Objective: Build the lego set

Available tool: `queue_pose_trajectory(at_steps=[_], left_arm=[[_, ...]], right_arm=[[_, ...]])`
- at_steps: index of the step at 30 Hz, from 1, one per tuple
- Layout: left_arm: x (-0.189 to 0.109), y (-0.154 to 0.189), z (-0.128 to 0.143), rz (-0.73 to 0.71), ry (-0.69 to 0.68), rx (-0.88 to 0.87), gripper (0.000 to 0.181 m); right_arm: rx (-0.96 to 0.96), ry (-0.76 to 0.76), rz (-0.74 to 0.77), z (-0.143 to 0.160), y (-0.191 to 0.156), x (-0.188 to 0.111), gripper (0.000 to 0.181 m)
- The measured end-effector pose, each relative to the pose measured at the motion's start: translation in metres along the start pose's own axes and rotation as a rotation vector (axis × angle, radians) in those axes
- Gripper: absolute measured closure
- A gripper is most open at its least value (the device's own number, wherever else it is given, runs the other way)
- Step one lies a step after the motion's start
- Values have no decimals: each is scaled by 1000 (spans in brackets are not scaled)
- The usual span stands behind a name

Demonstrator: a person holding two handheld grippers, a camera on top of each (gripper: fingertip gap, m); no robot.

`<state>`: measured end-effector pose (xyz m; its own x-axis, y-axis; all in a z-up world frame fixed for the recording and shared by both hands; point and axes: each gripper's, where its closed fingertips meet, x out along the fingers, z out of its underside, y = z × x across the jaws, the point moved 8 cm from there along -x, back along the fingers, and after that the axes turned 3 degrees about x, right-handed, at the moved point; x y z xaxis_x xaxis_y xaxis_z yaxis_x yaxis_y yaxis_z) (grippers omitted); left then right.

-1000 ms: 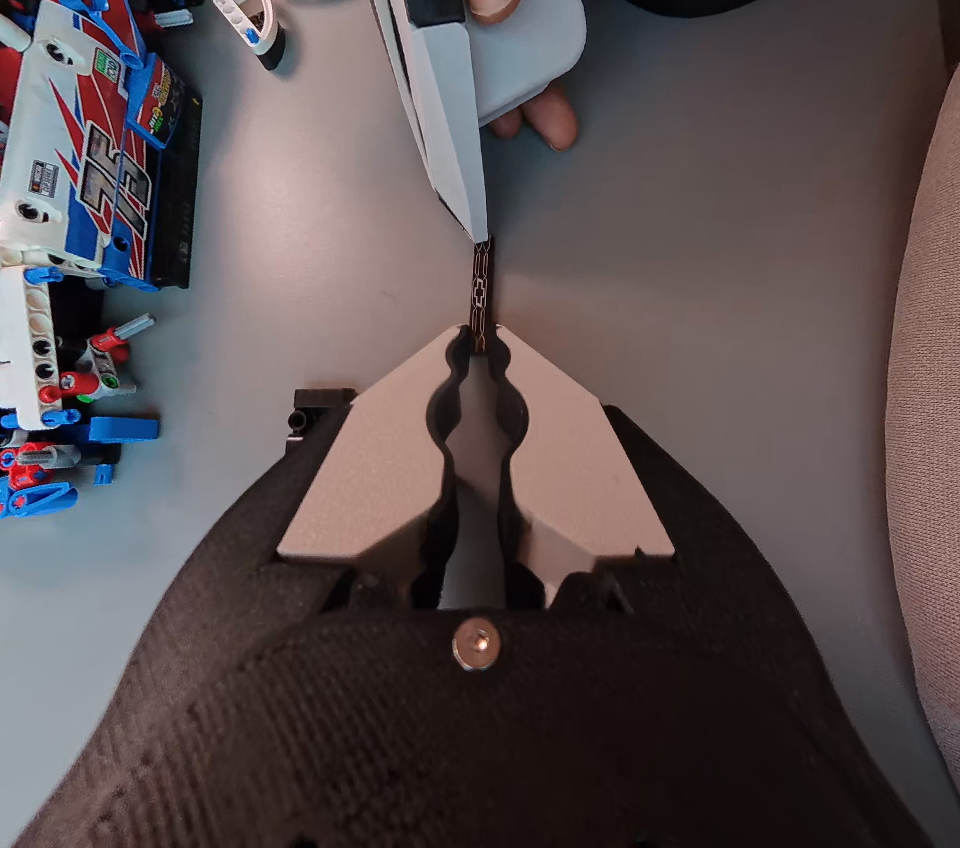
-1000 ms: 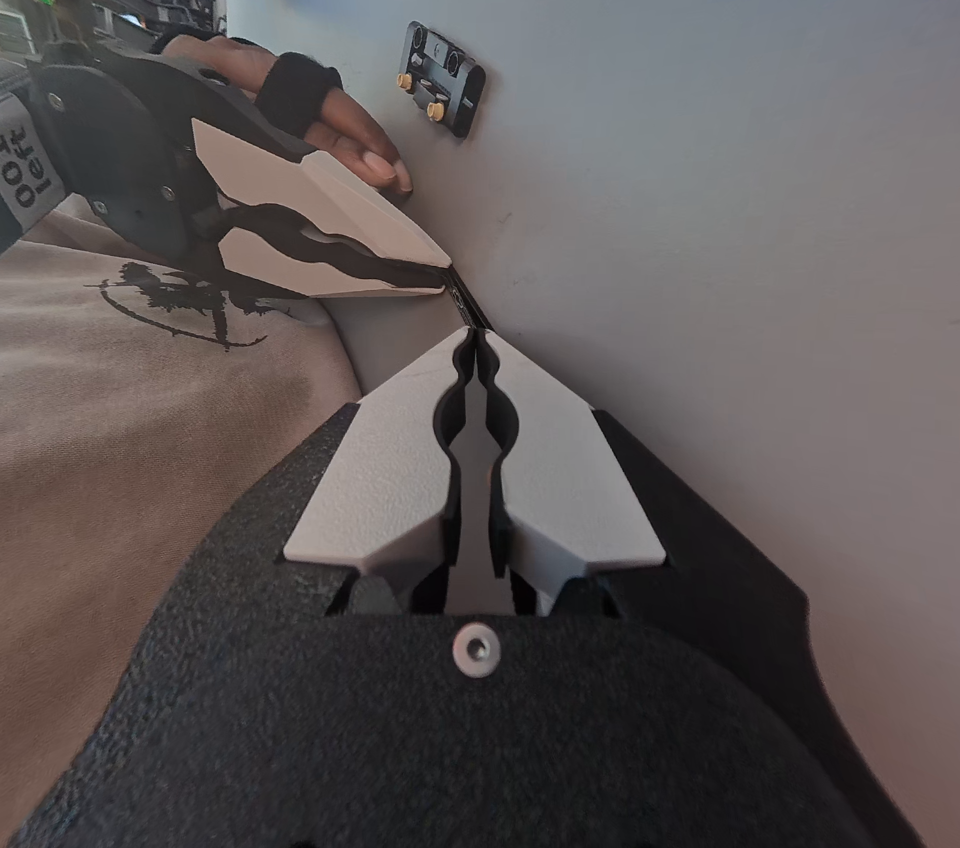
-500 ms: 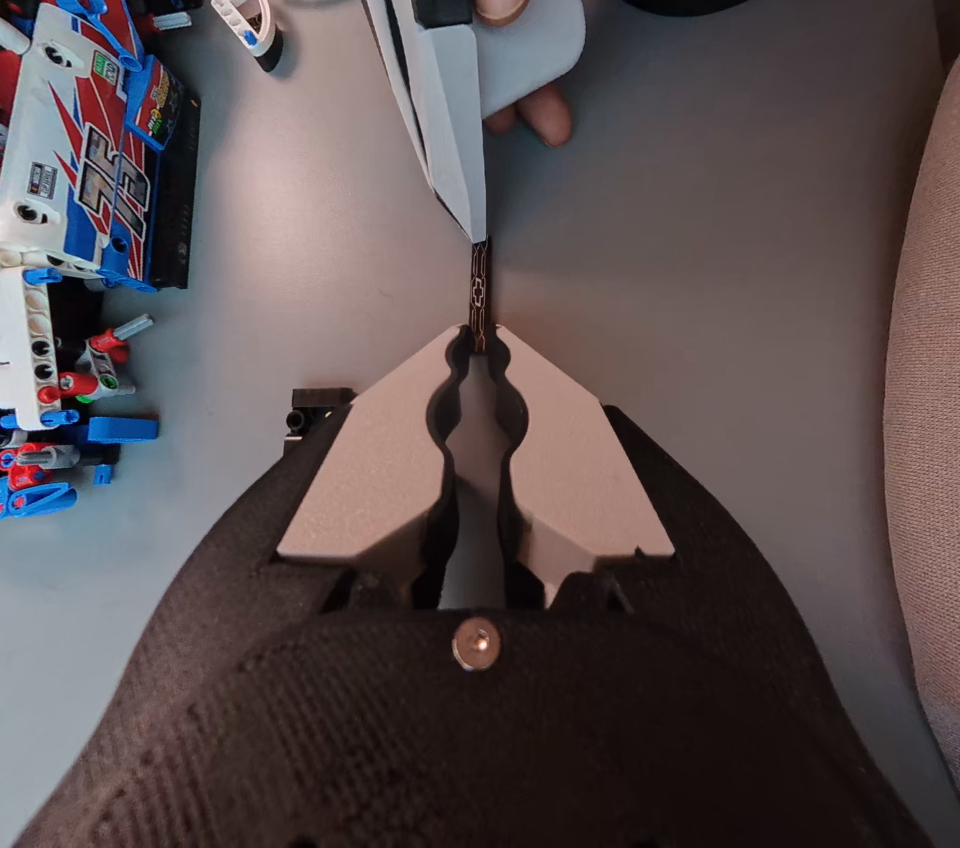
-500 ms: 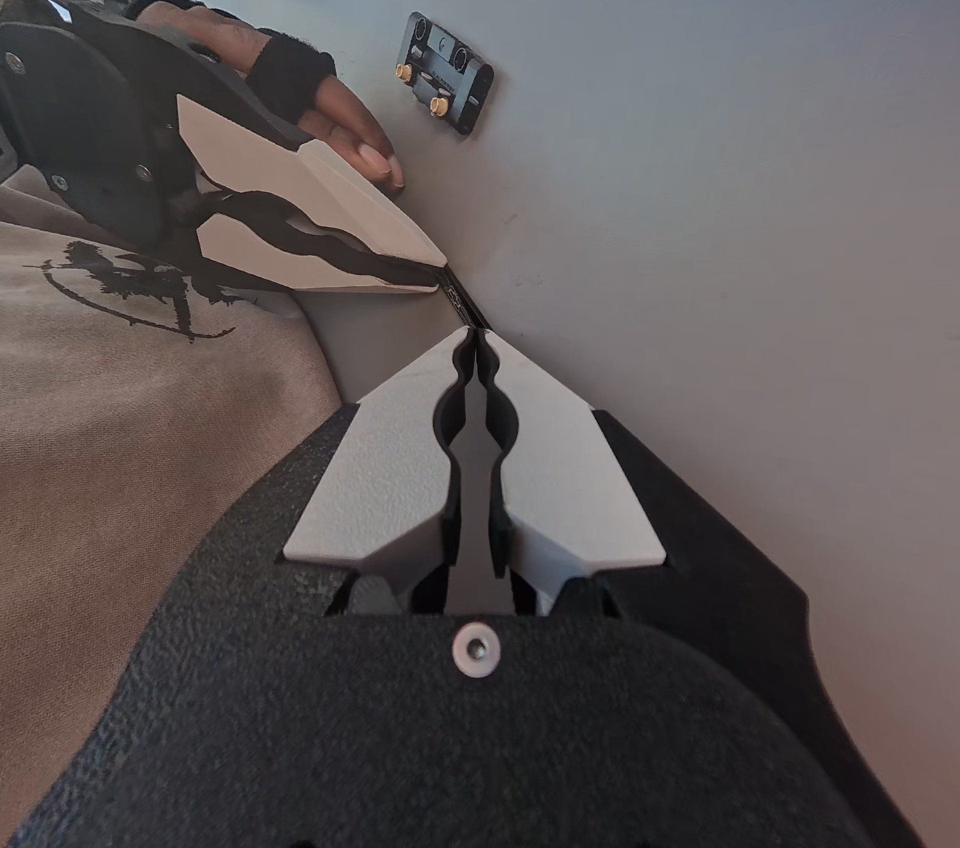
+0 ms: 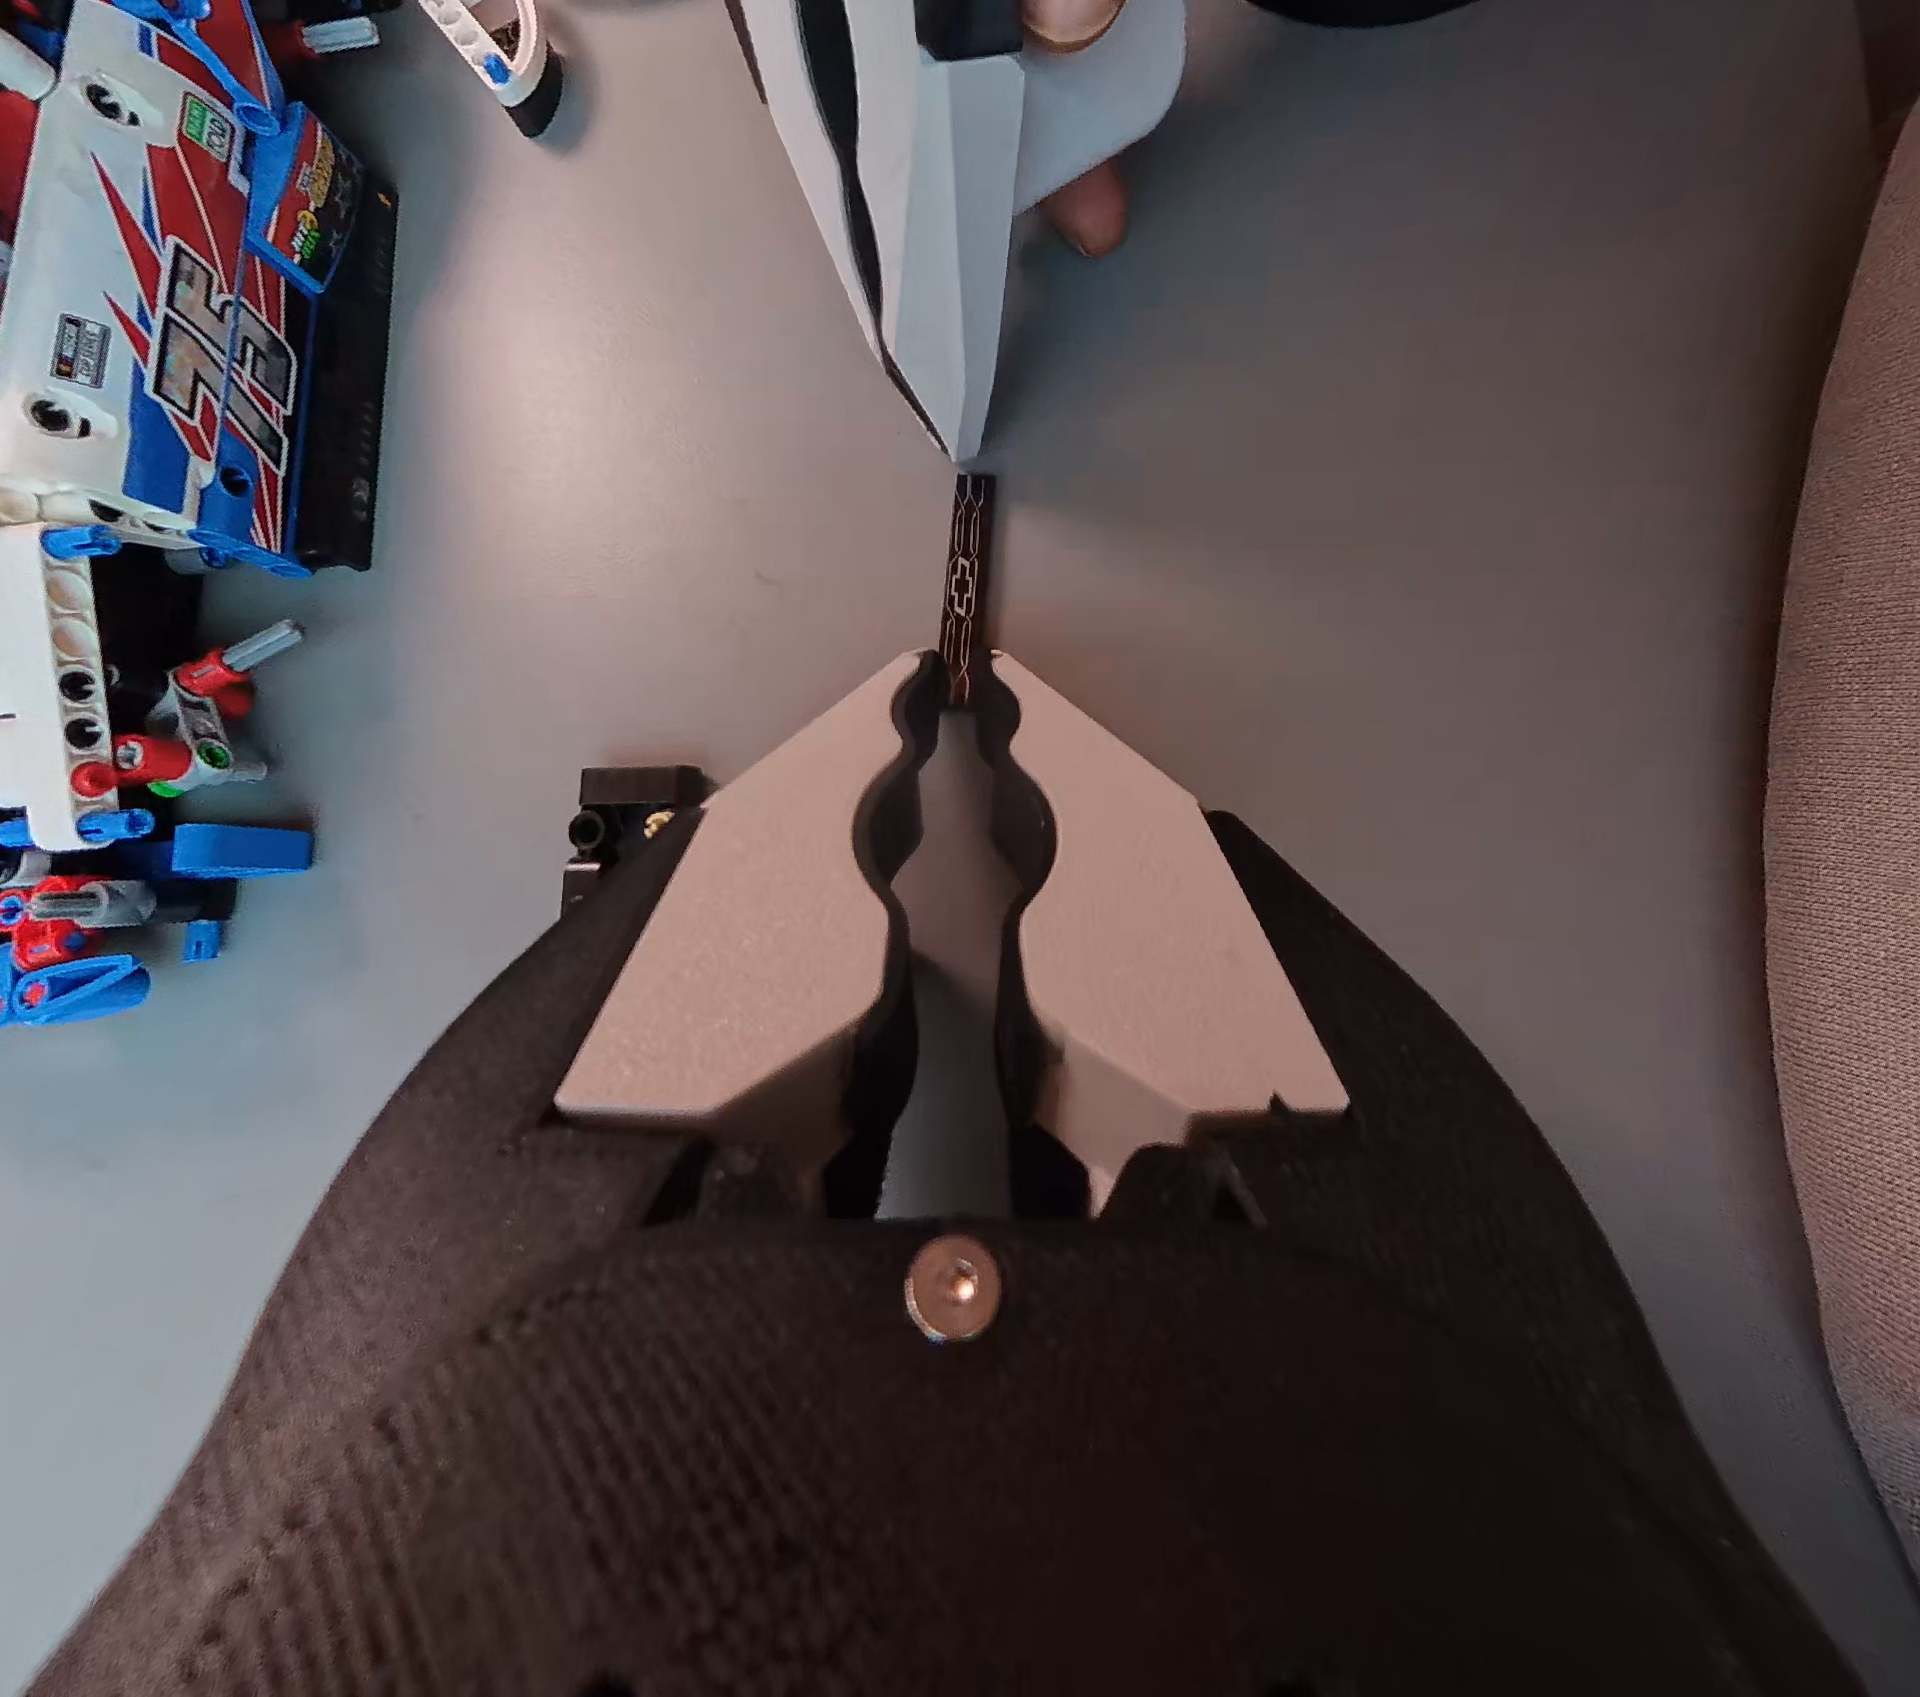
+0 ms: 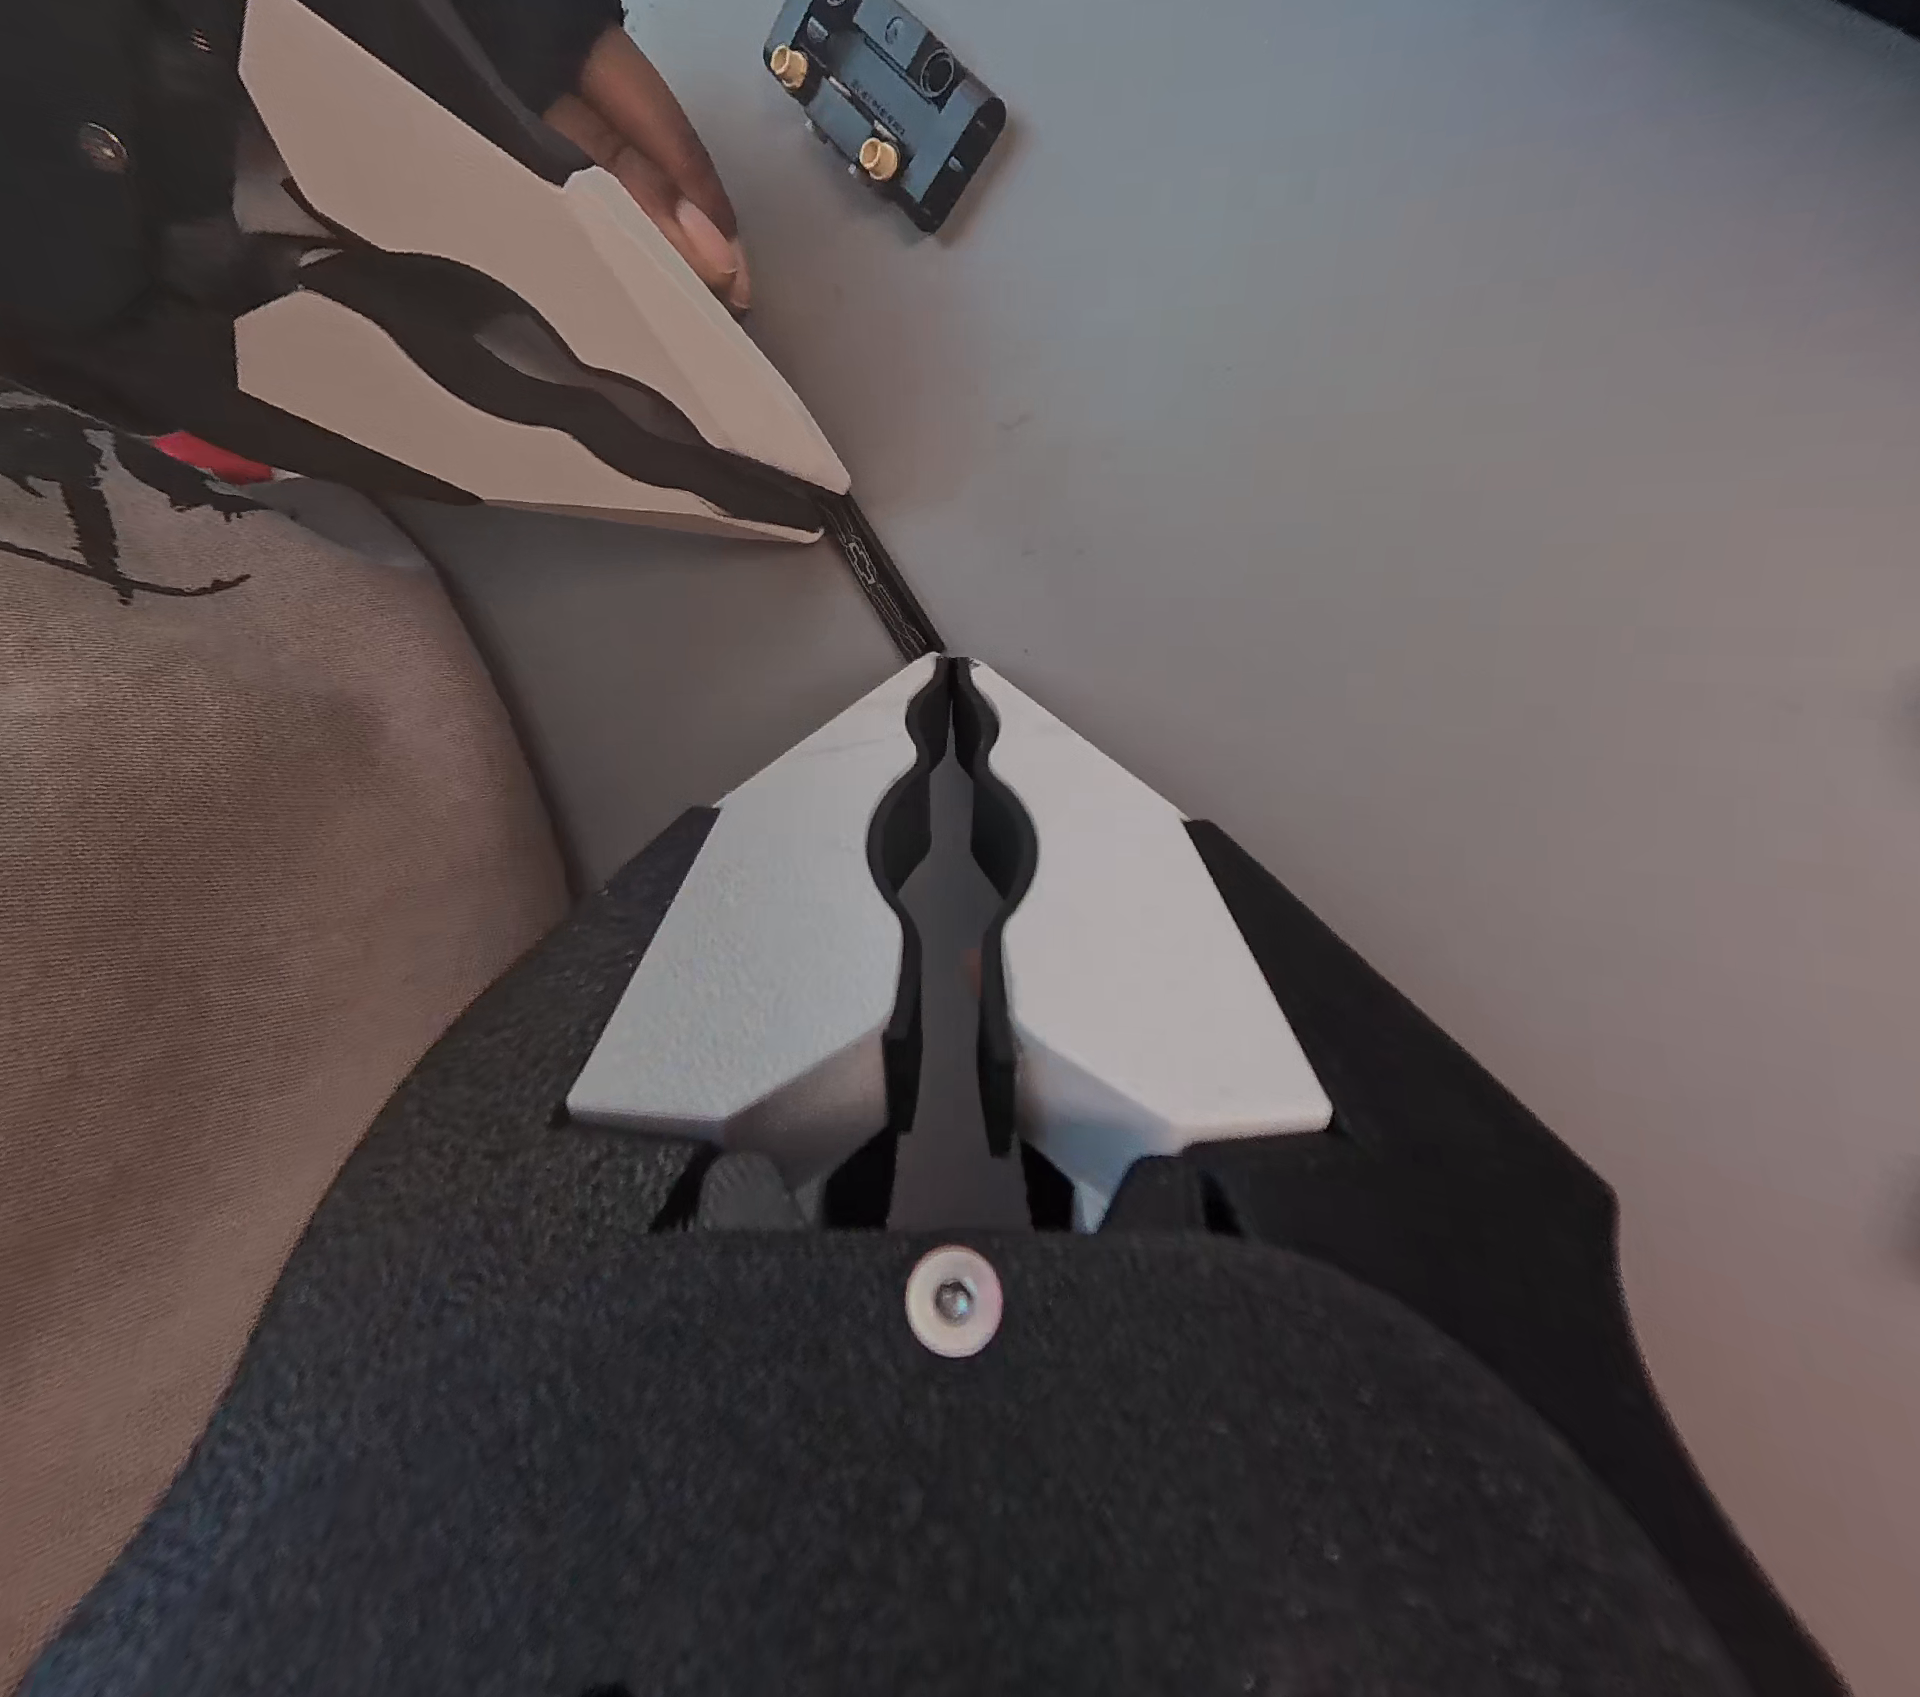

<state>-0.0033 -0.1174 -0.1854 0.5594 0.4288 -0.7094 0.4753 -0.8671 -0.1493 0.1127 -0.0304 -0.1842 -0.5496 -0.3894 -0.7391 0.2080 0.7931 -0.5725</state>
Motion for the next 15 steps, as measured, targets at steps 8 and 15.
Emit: queue_pose_trajectory(at_steps=[8,15], left_arm=[[0,1,1,-10,7,12,177],[-4,4,1,-190,75,259,177]], right_arm=[[-191,103,77,-6,-10,-3,172],[-285,114,-4,-12,-22,4,154]])
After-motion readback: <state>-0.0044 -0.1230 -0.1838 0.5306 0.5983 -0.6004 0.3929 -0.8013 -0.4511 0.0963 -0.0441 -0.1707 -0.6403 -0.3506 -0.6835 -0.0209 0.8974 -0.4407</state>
